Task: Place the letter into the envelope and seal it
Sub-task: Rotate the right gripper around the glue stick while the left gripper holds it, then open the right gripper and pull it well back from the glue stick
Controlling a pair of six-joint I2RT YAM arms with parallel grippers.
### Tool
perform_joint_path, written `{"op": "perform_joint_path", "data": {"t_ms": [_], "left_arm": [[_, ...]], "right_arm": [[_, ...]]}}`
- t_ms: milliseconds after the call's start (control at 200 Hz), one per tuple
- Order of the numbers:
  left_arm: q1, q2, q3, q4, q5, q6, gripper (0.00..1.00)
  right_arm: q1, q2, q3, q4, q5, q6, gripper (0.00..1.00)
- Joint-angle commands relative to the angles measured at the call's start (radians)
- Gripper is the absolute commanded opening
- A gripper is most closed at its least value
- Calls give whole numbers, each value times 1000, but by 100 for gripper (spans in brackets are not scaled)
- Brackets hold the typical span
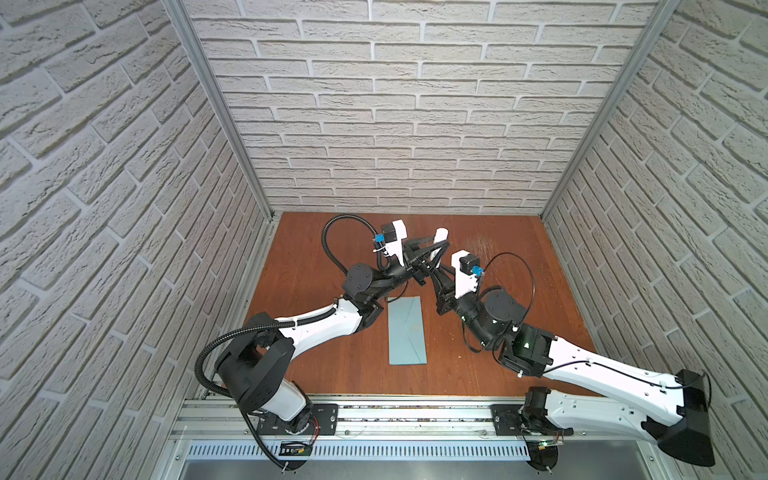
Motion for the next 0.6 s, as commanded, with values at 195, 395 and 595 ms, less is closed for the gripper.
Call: {"op": "perform_joint_path", "data": {"t_ms": [195,395,595], "left_arm": [[23,48,-34,-107,-85,65,0],[79,-6,-49,-96,-10,31,0],[169,-20,-81,108,174,-102,0]], "right_arm": [[146,-1,66,218,-1,-167,17],[143,-82,19,104,144,-206,19],[95,-178,-33,37,169,-262,23]]}}
